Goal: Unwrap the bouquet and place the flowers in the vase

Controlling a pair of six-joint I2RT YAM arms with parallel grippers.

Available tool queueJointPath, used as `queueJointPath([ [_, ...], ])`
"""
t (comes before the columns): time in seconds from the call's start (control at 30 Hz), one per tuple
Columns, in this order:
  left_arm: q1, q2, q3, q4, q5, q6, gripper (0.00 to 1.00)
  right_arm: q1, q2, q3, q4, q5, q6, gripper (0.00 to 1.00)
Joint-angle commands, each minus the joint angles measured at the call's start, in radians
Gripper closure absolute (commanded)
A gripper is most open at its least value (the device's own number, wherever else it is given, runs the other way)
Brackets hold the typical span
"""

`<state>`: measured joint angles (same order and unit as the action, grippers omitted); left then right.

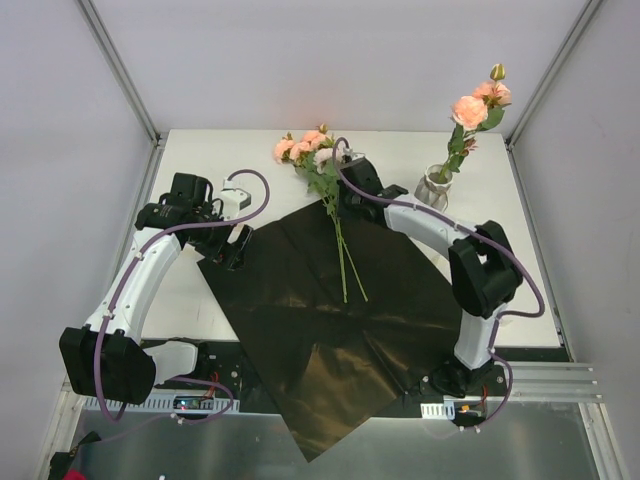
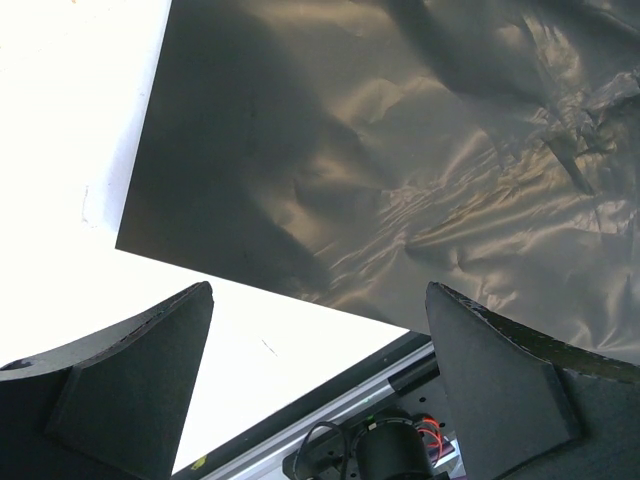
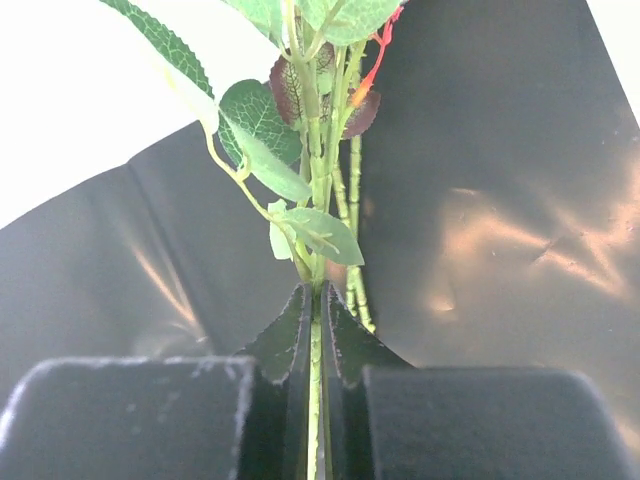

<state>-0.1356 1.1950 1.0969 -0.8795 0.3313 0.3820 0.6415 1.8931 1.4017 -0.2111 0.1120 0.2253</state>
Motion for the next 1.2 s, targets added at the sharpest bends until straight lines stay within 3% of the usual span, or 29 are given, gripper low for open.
queueJointPath([
  [0.0, 0.011, -0.008, -0.005, 0.001, 0.005, 0.0, 0.13, 0.015, -0.127, -0.01, 0.052, -0.011, -0.015, 0.99],
  [0.17, 0.011, -0.012, -0.009, 0.002, -0.002, 0.005, 0.13, 0.026, -0.236, -0.05, 0.12, -0.002, -0.059, 0.99],
  [0.47, 0.011, -0.006, 0.006, 0.001, 0.005, -0.008, 0.12, 0.02, -0.501, 0.106, 0.159, 0.081, -0.377, 0.99],
  [0.67, 0.011, 0.005, 0.021, 0.001, 0.006, -0.012, 0.13, -0.115, -0.637, 0.019, 0.473, 0.117, -0.566, 0.99],
  [0.87, 0.011, 0.009, 0.021, 0.001, 0.008, -0.015, 0.12, -0.253, -0.644, 0.031, 0.613, 0.107, -0.628, 0.99],
  [1.17, 0.011, 0.04, 0.047, 0.001, -0.001, -0.011, 0.13, -0.293, -0.611, -0.036, 0.877, 0.135, -0.738, 0.99],
])
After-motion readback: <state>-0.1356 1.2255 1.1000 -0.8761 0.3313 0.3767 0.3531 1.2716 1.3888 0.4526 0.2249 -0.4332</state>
